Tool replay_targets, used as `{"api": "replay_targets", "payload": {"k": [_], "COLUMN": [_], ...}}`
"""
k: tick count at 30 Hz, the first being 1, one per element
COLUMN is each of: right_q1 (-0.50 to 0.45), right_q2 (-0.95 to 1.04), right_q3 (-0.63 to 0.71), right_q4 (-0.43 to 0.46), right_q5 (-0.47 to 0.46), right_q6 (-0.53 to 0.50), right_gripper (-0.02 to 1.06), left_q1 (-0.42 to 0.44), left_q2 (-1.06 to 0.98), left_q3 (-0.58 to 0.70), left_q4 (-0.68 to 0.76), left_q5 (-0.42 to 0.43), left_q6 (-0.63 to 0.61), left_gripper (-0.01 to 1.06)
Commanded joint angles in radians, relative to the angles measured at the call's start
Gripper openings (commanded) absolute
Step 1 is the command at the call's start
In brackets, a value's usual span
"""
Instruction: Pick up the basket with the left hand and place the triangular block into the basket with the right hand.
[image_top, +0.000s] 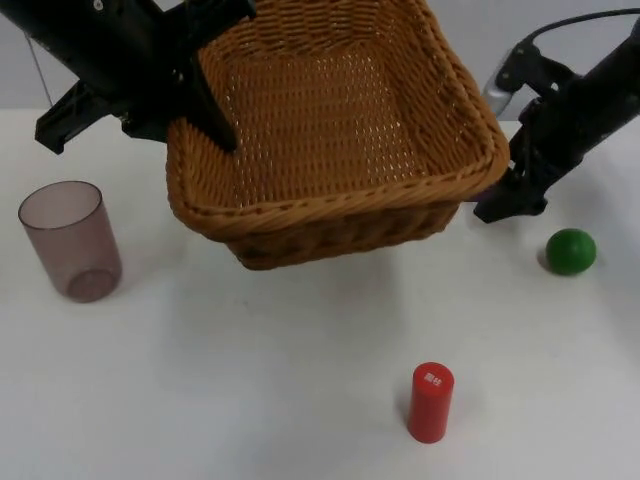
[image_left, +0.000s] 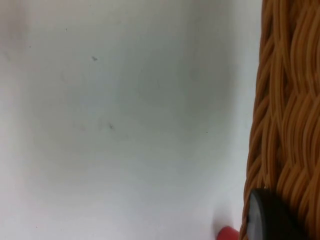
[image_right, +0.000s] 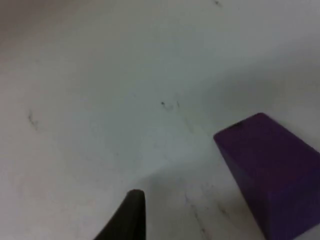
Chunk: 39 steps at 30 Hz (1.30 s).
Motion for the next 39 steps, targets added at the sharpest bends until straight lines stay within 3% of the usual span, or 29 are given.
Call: {"api": "replay_targets", "payload": {"k": [1, 12, 29, 35, 39], "right_q1": [0.007, 0.007, 0.007, 0.007, 0.007], "right_q2": [0.009, 0.092, 0.114, 0.134, 0.137], "right_q3": [-0.028, -0.173, -0.179, -0.179, -0.179], "right_q4": [0.026, 0.063, 0.041, 0.016, 0.016], "right_q5": [-0.003, 0.132, 0.141, 0.145, 0.133], "right_q6": [-0.013, 0.007, 0.002, 0.026, 0.054], "right_gripper": [1.05, 1.05, 0.99, 0.86, 0.55], "left_q1": [-0.005, -0.005, -0.017, -0.021, -0.021], "left_q2": [-0.019, -0.019, -0.019, -0.019, -0.019], "left_q3": [-0.004, -0.004, -0.004, -0.004, -0.004], "left_q4": [-0.014, -0.014, -0.014, -0.018, -0.018], "left_q5": [-0.017, -0.035, -0.052, -0.06, -0.062], "left_q6": [-0.009, -0.015, -0.026, -0.034, -0.034], "left_gripper": [0.0, 0.0, 0.0, 0.0, 0.0]}}
